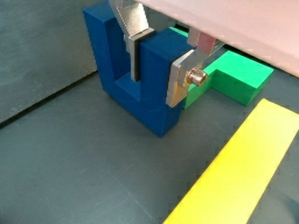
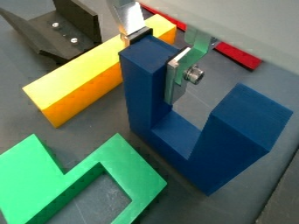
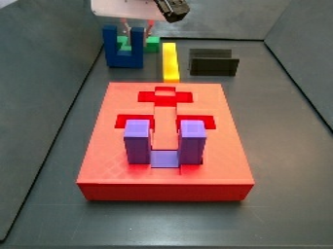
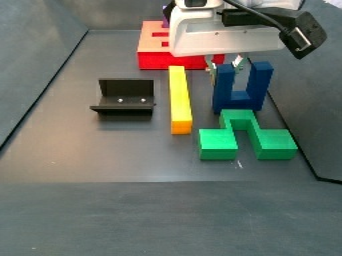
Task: Pick up the blue object. Move up. Move to above the board. Insert the blue object.
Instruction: Pick up the blue object.
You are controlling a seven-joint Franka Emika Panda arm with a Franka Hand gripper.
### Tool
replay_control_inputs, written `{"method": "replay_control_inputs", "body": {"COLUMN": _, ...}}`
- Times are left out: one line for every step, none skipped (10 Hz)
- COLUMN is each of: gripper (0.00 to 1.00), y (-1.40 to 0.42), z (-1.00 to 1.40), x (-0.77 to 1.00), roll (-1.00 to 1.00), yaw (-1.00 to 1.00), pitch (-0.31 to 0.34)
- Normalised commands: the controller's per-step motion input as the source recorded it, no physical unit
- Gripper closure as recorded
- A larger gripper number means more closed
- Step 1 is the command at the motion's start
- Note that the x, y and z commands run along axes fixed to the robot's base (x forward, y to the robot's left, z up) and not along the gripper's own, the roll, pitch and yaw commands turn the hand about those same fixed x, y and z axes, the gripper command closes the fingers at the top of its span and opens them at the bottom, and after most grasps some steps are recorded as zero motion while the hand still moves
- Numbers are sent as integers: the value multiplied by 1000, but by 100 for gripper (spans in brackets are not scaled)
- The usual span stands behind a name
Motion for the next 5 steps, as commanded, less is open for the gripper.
{"method": "replay_control_inputs", "body": {"gripper": 100, "y": 0, "z": 0, "x": 0, "roll": 0, "yaw": 0, "pitch": 0}}
{"method": "replay_control_inputs", "body": {"gripper": 100, "y": 0, "z": 0, "x": 0, "roll": 0, "yaw": 0, "pitch": 0}}
{"method": "replay_control_inputs", "body": {"gripper": 100, "y": 0, "z": 0, "x": 0, "roll": 0, "yaw": 0, "pitch": 0}}
{"method": "replay_control_inputs", "body": {"gripper": 100, "y": 0, "z": 0, "x": 0, "roll": 0, "yaw": 0, "pitch": 0}}
{"method": "replay_control_inputs", "body": {"gripper": 100, "y": 0, "z": 0, "x": 0, "roll": 0, "yaw": 0, "pitch": 0}}
